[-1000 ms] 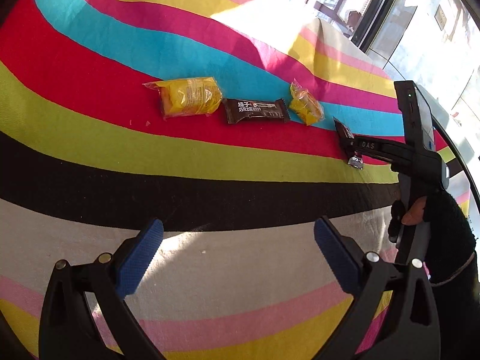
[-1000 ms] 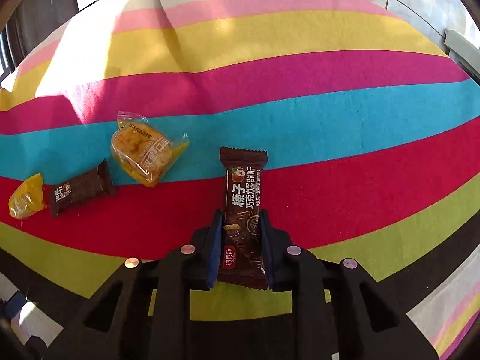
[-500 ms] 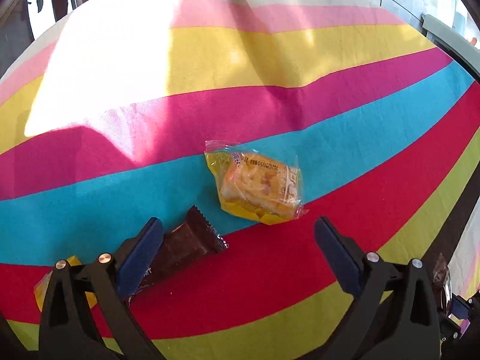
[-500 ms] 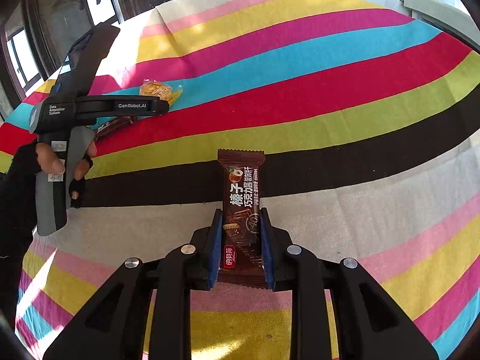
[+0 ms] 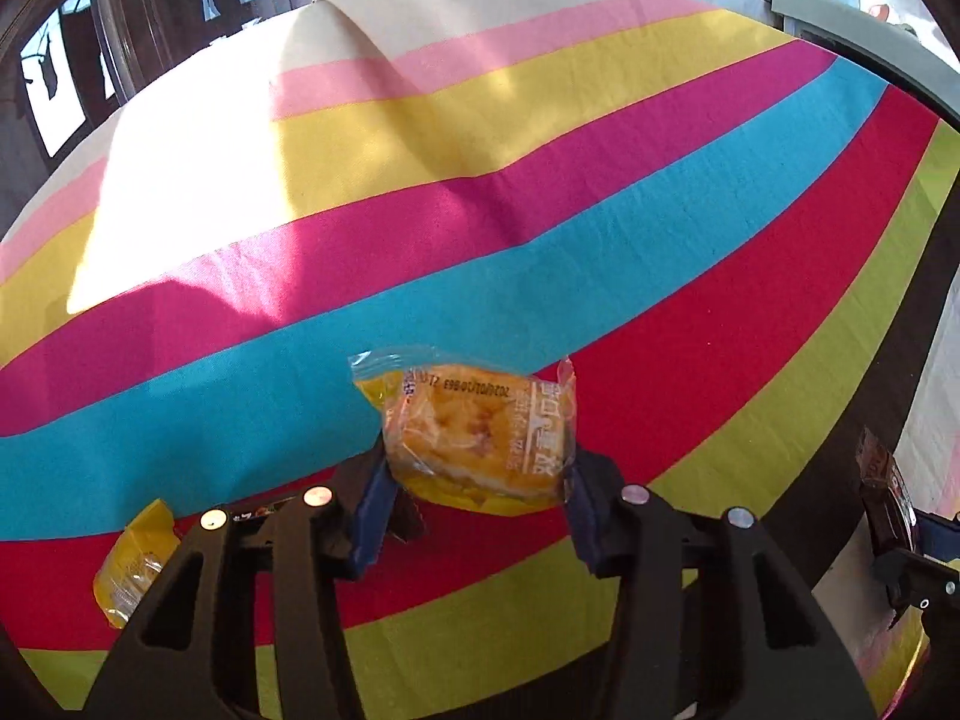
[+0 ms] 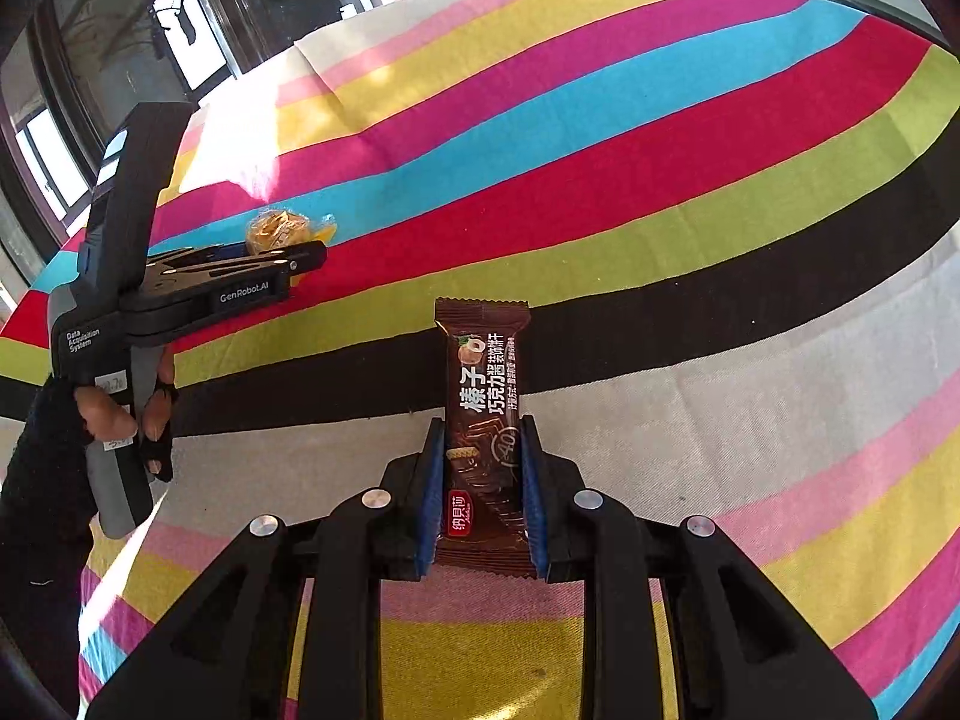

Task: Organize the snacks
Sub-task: 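Grasp the clear yellow cake packet with the left gripper, then carry the chocolate bar with the right gripper while the left carries the cake packet to the white box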

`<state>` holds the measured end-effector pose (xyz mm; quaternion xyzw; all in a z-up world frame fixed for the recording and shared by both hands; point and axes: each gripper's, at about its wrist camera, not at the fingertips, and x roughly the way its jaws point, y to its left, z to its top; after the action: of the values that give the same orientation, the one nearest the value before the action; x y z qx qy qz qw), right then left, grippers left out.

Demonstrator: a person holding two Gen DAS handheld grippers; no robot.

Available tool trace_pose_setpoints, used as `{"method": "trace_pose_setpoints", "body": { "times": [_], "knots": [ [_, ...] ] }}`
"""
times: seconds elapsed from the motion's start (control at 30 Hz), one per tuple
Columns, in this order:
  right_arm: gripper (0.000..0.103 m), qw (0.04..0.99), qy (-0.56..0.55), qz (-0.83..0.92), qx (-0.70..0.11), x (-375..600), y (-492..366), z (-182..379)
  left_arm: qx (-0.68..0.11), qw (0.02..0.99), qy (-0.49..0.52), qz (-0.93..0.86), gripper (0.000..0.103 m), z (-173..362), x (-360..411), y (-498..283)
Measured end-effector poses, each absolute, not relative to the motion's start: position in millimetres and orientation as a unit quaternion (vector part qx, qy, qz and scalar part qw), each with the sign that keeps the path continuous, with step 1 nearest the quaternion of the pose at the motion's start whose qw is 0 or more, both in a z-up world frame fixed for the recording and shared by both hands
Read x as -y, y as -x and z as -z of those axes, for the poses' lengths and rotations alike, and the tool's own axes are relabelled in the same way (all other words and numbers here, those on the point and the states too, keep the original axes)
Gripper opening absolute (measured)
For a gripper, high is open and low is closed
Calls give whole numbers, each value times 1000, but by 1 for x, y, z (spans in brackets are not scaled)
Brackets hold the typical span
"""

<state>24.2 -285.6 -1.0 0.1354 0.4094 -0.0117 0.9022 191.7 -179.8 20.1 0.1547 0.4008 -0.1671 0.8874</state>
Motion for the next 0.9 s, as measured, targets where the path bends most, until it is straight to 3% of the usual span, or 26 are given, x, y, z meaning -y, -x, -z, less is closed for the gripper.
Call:
{"method": "trace_pose_setpoints", "body": {
  "times": [0.43,0.9],
  "knots": [
    [23,904,-122,34,-407,281,-10,-1,-399,886,-122,204,49,-26,169,-62],
    [23,918,-119,16,-379,228,103,-22,-395,890,-101,205,49,-16,124,55]
  ]
}}
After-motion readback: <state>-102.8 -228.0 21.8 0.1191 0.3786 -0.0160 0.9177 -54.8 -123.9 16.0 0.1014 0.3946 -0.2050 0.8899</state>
